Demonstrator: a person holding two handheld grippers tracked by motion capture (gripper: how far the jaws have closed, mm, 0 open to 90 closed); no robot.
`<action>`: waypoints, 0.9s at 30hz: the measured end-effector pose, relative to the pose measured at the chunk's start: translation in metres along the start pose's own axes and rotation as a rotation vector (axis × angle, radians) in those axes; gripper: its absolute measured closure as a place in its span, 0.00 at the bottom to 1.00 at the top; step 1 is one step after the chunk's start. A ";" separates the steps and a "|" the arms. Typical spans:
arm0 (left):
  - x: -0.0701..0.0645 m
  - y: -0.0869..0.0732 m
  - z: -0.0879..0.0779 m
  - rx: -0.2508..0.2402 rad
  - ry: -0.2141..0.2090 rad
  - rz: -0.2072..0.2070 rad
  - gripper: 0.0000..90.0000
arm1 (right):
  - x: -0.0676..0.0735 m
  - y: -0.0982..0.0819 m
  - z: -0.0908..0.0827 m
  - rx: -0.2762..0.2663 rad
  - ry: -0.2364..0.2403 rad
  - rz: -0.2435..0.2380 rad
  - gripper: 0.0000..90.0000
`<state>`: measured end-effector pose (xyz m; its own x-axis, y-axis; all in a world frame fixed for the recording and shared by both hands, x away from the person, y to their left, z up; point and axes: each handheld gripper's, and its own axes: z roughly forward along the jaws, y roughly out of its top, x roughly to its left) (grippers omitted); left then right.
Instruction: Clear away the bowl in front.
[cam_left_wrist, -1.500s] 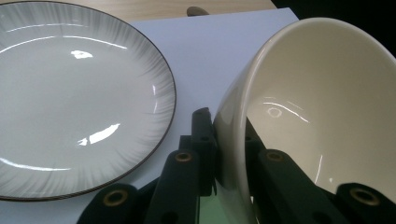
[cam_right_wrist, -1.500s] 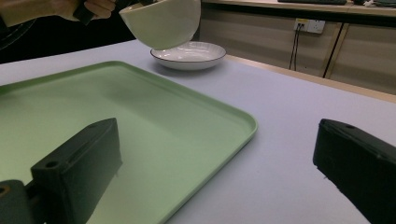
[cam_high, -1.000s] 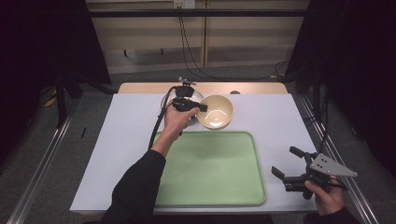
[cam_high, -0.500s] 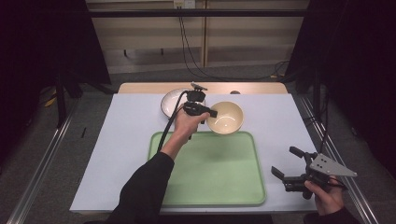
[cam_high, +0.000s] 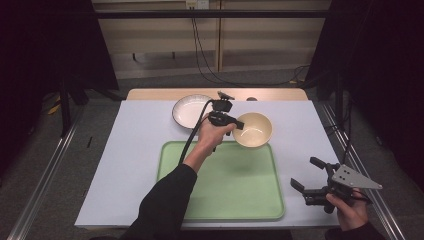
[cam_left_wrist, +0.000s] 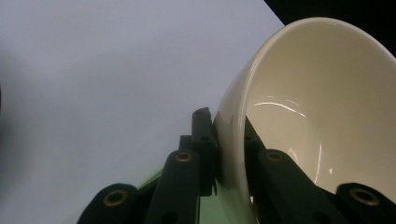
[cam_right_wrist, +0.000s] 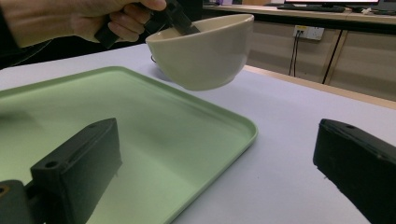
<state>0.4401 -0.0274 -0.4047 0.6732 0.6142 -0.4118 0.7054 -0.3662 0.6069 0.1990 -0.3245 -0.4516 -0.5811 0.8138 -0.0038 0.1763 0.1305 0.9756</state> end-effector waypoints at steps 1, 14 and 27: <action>-0.001 0.000 0.002 0.002 -0.003 0.002 0.92 | 0.000 0.000 0.000 0.000 0.003 -0.001 0.01; -0.003 -0.008 0.031 0.070 -0.001 -0.001 0.92 | 0.000 0.000 0.000 0.000 0.005 0.003 0.01; -0.001 -0.014 0.048 0.108 -0.012 0.004 0.92 | 0.000 0.000 0.000 -0.003 0.000 0.005 0.01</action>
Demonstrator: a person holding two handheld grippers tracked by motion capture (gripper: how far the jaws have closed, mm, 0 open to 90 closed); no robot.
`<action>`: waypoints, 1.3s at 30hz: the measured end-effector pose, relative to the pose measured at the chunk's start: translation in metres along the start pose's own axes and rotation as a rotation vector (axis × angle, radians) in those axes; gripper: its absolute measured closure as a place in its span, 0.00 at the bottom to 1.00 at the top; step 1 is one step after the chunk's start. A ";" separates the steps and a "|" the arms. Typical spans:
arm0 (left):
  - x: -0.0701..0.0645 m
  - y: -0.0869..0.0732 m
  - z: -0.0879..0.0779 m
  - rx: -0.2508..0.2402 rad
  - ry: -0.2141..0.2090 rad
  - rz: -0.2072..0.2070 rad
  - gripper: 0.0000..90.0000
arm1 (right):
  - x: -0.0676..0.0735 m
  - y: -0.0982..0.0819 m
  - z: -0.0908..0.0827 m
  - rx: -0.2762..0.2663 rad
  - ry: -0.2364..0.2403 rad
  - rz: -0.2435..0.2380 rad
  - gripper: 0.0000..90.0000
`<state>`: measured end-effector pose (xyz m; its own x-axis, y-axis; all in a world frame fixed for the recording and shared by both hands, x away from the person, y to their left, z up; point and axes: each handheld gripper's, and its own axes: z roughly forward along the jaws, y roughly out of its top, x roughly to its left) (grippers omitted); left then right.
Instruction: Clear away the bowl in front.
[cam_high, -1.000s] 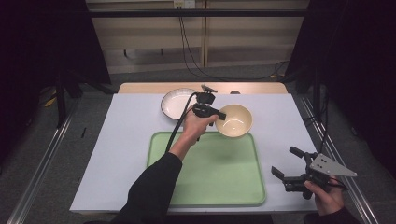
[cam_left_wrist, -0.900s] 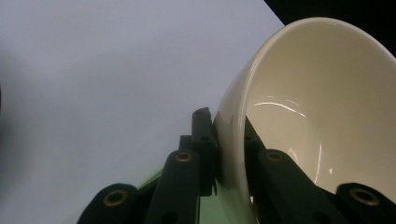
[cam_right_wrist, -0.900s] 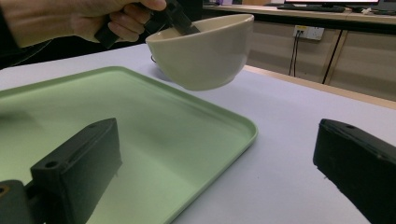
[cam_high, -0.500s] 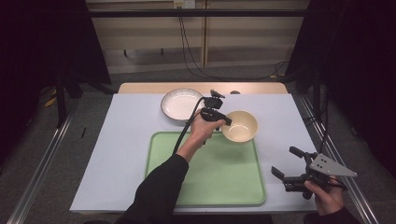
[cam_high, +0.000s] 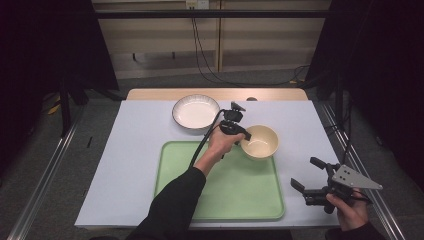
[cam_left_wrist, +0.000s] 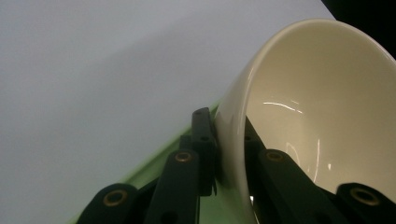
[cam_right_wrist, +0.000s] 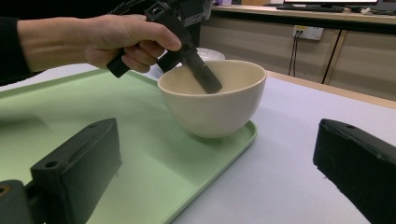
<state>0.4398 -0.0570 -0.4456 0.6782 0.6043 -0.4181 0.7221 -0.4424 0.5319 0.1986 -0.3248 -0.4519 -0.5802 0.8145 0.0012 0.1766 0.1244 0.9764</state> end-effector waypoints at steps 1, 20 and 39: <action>-0.001 -0.001 0.002 0.014 0.016 0.007 0.92 | 0.000 0.000 0.000 0.000 0.000 0.001 0.01; -0.002 -0.006 0.012 -0.015 0.020 0.019 0.87 | 0.000 0.000 0.000 0.005 0.003 0.000 0.00; -0.003 -0.009 0.003 -0.145 0.043 0.135 0.20 | 0.000 0.000 0.000 0.002 0.002 -0.001 0.00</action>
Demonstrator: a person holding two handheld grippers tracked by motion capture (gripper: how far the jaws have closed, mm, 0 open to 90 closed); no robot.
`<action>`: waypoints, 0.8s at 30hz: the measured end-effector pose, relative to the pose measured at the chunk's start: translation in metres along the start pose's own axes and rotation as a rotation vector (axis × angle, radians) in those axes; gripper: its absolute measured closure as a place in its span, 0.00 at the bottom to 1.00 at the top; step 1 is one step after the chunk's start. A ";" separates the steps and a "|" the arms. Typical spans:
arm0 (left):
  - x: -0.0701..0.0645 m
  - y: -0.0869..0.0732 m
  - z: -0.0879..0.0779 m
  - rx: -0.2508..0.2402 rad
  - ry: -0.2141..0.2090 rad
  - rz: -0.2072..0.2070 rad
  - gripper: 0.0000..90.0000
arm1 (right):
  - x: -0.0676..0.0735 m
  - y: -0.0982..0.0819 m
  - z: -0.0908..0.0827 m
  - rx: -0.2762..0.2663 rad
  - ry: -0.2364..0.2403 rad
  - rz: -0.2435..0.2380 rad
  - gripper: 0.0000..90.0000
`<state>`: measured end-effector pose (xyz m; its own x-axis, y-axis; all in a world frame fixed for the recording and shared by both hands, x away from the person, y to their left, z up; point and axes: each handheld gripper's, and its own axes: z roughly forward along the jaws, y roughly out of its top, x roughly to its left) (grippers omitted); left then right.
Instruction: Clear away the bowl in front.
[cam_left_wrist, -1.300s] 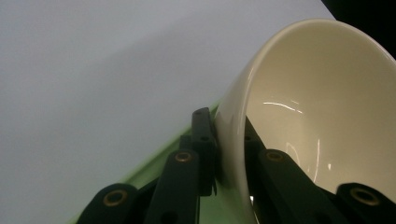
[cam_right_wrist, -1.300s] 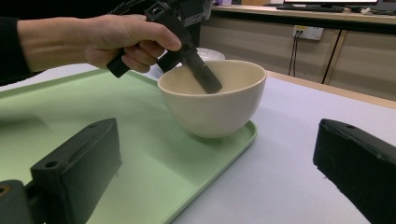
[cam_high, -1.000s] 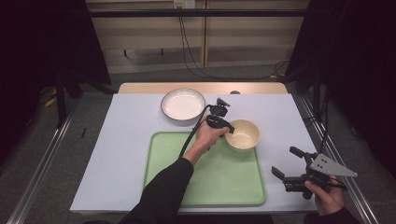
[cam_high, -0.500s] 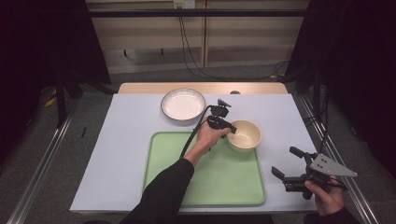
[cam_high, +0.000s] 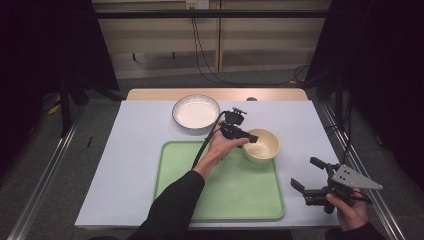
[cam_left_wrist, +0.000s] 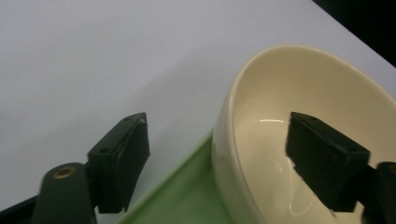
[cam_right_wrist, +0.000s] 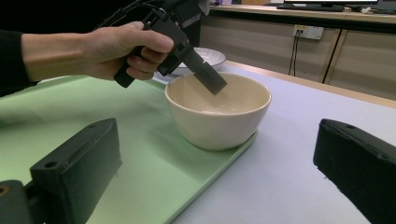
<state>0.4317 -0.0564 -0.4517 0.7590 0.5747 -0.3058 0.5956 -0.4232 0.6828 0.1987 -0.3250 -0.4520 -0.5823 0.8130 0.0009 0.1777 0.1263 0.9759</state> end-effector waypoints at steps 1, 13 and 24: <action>0.001 0.000 -0.002 0.001 -0.013 0.003 0.16 | 0.000 0.000 0.000 -0.002 -0.002 0.005 0.00; 0.002 -0.005 -0.037 -0.119 0.041 0.054 0.06 | 0.000 0.000 0.000 0.010 0.001 -0.002 0.00; 0.009 -0.032 -0.070 -0.272 0.157 0.073 0.03 | 0.001 0.001 0.000 0.000 -0.007 0.004 0.00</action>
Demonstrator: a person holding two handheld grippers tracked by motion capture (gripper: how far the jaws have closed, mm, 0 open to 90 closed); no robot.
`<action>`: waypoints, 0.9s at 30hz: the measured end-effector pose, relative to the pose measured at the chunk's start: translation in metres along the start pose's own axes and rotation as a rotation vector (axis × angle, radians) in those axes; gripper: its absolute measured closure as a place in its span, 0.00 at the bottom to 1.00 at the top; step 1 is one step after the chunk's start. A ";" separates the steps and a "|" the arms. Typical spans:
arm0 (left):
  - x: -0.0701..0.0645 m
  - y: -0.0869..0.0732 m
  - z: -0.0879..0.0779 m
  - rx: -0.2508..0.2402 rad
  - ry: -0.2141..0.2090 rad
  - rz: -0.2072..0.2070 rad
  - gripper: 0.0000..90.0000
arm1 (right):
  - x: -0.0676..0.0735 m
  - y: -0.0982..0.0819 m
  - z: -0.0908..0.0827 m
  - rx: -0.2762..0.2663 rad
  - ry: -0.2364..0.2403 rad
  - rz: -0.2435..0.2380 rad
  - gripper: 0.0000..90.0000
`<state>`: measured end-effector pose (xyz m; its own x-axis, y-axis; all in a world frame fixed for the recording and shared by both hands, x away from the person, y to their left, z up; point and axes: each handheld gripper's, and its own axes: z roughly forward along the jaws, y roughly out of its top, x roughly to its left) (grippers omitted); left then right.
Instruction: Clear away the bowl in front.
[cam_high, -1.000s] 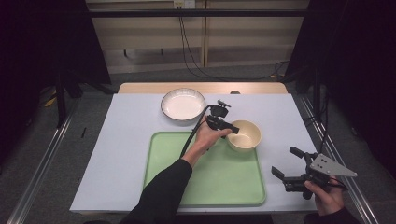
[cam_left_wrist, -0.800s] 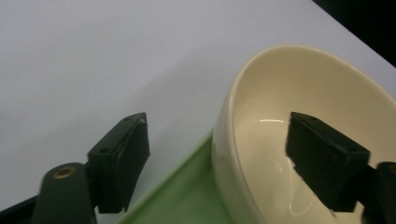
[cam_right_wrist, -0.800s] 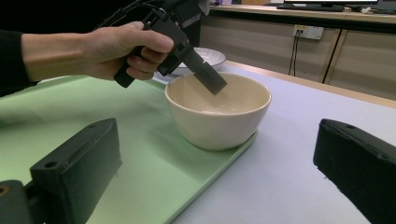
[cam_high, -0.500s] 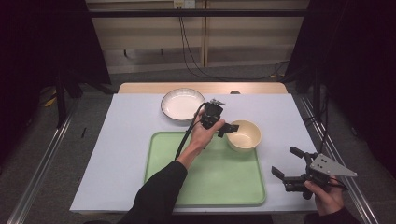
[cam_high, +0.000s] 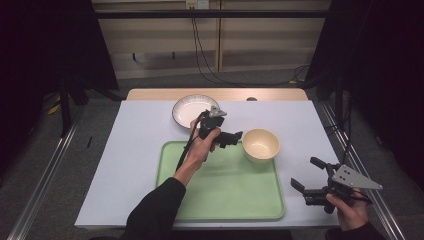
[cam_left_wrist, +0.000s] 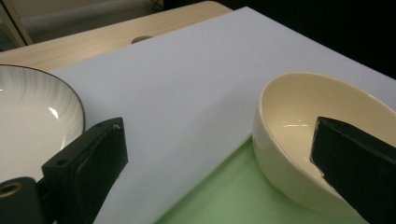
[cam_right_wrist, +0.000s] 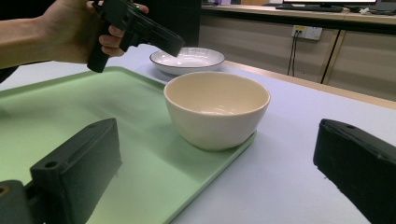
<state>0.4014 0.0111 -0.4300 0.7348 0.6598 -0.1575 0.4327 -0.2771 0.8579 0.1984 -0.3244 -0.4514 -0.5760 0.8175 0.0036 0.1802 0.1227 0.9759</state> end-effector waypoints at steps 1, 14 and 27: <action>0.002 -0.002 -0.004 -0.023 0.012 -0.004 0.02 | 0.000 0.000 0.000 -0.001 -0.001 -0.002 0.00; 0.025 -0.008 -0.054 -0.077 0.130 -0.008 0.02 | -0.001 0.001 0.000 0.001 -0.004 -0.009 0.01; 0.030 -0.028 -0.094 -0.137 0.186 -0.025 0.03 | -0.001 0.001 -0.001 0.004 -0.005 -0.009 0.00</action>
<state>0.3624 0.1038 -0.4125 0.6104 0.7861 -0.0974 0.3655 -0.1704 0.9151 0.1980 -0.3254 -0.4502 -0.5735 0.8192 -0.0064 0.1778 0.1320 0.9752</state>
